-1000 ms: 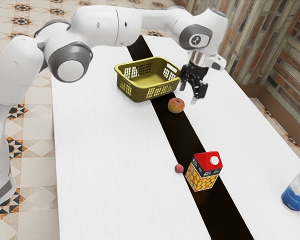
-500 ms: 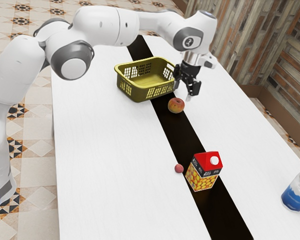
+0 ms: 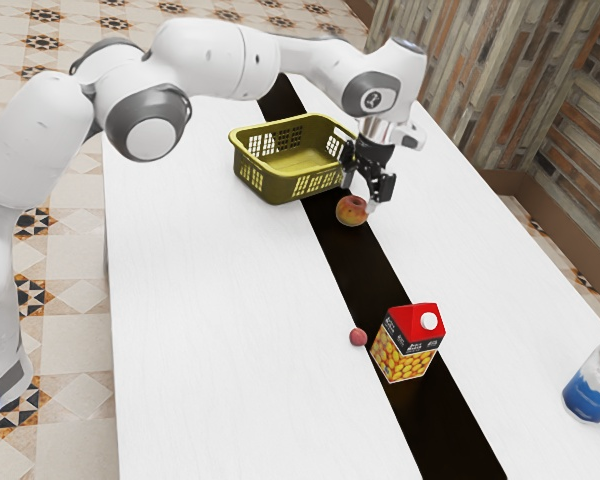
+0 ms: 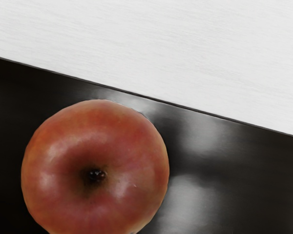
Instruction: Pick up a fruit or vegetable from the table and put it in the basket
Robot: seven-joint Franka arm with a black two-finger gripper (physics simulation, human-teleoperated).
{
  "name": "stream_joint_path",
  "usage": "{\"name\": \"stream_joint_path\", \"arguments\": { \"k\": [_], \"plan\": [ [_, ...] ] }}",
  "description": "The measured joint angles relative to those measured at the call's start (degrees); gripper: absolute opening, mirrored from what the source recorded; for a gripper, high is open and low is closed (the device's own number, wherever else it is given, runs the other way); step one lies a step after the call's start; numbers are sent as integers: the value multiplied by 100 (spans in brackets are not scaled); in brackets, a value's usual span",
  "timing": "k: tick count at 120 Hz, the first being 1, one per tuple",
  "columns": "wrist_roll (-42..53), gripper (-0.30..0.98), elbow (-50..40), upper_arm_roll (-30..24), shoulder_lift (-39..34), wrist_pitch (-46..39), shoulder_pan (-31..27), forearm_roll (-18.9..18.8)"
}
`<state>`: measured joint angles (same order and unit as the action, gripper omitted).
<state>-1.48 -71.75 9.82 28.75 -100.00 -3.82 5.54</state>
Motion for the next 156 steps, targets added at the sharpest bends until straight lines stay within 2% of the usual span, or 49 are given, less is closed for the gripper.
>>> {"name": "stream_joint_path", "arguments": {
  "k": [156],
  "plan": [
    [-6,69,-279,-24,398,-580,-128,60]
  ]
}}
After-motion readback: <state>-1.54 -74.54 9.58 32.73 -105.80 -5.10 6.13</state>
